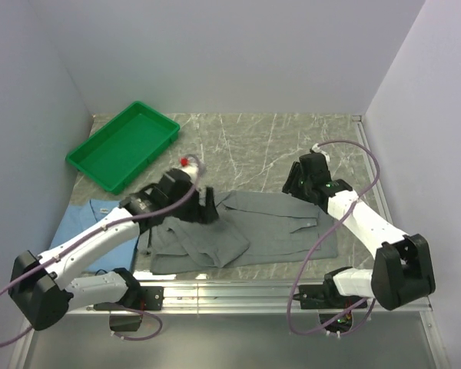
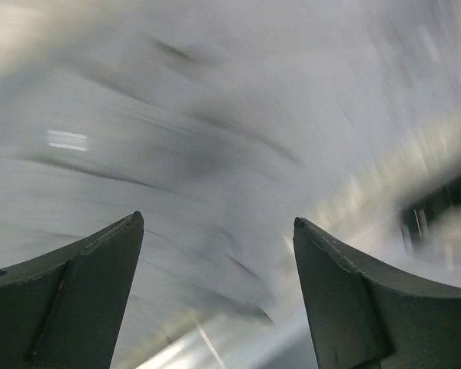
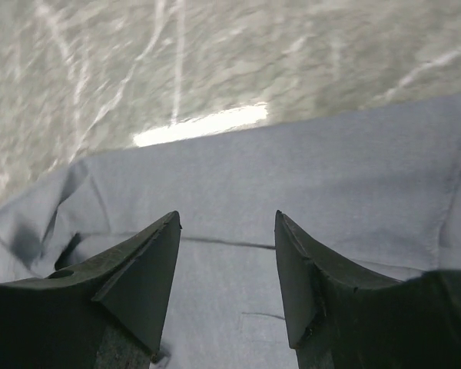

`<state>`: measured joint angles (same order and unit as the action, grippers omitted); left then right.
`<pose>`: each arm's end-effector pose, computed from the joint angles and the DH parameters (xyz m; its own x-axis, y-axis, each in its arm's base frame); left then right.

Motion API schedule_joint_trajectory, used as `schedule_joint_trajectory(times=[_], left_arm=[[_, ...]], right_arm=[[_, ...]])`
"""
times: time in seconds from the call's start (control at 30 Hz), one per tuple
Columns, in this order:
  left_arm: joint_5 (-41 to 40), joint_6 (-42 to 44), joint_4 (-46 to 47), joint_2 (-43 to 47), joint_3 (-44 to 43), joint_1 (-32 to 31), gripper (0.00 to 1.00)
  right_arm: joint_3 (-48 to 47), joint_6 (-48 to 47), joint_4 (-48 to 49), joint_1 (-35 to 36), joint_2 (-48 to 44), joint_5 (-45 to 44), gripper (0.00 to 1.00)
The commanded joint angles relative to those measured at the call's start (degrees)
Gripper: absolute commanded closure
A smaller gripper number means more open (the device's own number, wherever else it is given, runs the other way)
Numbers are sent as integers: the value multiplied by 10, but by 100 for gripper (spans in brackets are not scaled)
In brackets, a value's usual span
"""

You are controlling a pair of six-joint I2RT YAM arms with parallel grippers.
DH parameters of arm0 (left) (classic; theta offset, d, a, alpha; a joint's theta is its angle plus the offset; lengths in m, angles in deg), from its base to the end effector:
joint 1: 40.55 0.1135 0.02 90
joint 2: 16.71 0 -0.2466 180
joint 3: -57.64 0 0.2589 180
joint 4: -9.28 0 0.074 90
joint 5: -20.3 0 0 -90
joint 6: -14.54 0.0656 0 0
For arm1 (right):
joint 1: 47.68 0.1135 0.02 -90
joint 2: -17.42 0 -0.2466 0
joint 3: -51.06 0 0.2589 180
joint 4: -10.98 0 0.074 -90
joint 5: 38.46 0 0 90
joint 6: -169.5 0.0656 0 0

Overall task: Fold and stack the long sleeve shirts
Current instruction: Fold the shirt

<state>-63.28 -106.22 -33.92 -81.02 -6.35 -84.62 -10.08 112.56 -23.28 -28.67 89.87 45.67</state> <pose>0.1910 -0.1951 0.2384 -0.8084 0.0753 -0.5837 0.3910 0.8100 -0.4370 0.2830 0.0904 0.1984 -0.7057 0.3308 -0.6265 0.1535 0.9347 0.3207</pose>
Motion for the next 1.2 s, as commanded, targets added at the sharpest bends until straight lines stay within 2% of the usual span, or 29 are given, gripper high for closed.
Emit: schedule_joint_trajectory(times=[0.0,0.17,0.33,0.67,0.9,1.17], left_arm=[[-99,-40,-15,-3,-19,95,16],[-152,-83,-32,-73,-21,215,20],[-149,-125,-16,-118,-11,282,20],[-132,-127,7,-162,3,334,22],[-124,-124,18,-189,6,338,23],[-127,-126,38,-204,27,344,24]], right_arm=[[-1,27,-14,-29,30,11,41],[10,75,-22,-93,66,35,44],[34,97,-40,-151,46,18,44],[91,115,-21,-267,11,69,42],[117,132,13,-287,34,133,43],[132,134,25,-287,42,148,44]])
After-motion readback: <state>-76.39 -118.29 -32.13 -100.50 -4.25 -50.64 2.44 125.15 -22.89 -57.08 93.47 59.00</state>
